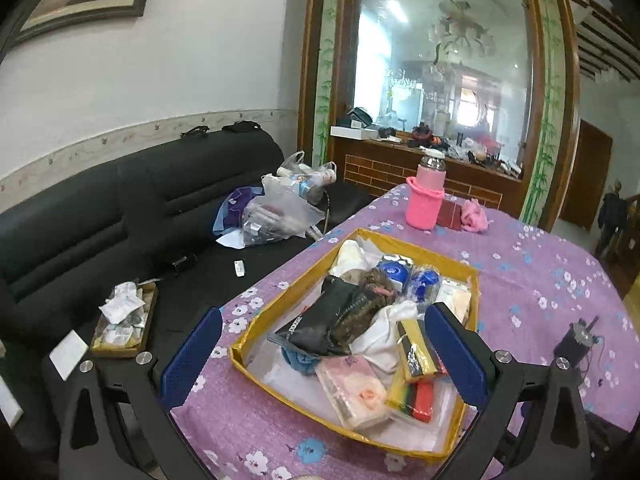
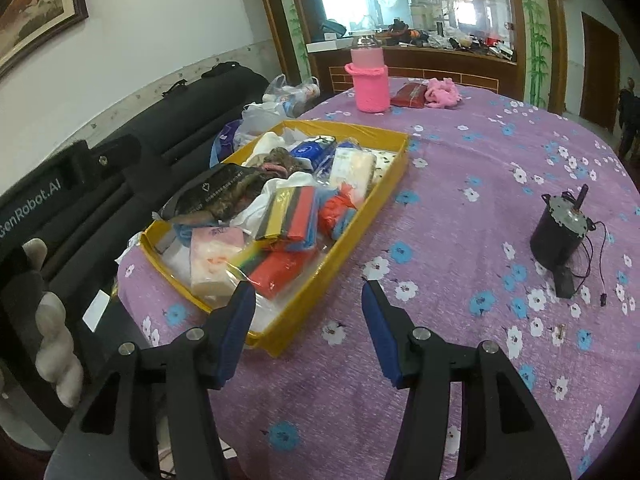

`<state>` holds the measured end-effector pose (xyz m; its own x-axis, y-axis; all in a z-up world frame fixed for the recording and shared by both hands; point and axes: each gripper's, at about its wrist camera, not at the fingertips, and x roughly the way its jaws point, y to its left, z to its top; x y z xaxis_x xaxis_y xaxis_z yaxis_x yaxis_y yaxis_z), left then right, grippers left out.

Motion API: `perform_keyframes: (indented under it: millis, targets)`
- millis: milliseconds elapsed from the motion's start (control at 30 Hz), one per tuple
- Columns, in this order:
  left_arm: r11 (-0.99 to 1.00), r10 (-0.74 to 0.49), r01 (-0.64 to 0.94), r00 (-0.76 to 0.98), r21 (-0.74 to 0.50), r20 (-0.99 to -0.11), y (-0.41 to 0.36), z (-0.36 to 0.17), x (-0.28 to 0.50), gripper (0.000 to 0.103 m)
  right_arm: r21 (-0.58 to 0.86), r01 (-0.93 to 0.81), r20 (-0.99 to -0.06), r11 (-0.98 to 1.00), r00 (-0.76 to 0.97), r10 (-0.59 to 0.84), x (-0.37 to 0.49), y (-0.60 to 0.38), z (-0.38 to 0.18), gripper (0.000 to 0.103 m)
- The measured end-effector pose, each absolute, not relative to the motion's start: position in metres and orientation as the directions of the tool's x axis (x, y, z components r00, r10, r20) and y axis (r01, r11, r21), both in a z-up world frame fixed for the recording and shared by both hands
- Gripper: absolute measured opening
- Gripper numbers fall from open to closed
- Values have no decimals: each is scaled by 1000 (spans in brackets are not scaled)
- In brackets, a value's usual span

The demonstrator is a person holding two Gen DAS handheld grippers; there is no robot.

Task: Organize soft objects
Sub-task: 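Open both tools to release the items and withdraw from the tray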

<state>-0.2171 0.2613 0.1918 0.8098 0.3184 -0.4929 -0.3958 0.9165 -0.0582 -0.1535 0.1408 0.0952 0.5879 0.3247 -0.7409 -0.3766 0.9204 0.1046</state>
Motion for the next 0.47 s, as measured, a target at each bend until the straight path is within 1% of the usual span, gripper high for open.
perform_keyframes:
  millis: [200, 467]
  targets:
    - [924, 331, -383, 807, -6, -488, 252, 190, -213, 103, 116, -366, -746, 924, 582, 324, -149, 135, 92, 54]
    - [924, 337, -382, 797, 13, -500, 252, 182, -203, 103, 134, -356, -757, 925, 565, 327, -144, 132, 84, 54]
